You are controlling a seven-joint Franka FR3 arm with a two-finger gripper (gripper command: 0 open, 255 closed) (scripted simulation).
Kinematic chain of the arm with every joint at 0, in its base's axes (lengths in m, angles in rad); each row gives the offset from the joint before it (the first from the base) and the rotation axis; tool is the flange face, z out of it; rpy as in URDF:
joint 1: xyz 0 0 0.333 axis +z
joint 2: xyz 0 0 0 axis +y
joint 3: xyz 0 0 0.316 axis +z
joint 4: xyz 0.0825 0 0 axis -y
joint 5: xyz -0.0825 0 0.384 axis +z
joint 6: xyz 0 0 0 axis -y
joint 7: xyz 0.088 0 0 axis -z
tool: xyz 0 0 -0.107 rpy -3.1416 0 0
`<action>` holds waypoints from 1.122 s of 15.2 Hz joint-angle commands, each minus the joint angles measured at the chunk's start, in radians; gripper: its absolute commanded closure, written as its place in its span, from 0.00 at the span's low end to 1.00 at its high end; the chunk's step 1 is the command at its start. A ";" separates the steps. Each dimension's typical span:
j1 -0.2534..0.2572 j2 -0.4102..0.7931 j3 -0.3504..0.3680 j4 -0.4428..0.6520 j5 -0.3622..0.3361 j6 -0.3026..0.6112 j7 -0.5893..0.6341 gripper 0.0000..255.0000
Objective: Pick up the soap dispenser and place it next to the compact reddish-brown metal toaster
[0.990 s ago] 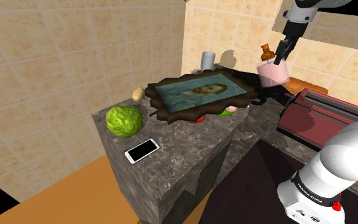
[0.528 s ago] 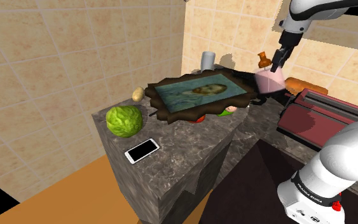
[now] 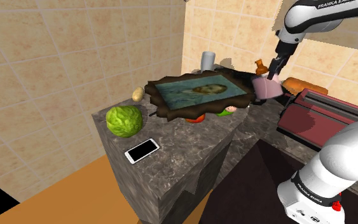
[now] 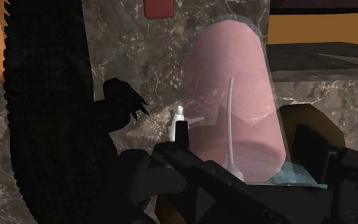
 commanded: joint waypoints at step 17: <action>0.002 0.101 -0.040 -0.174 0.002 0.265 -0.008 1.00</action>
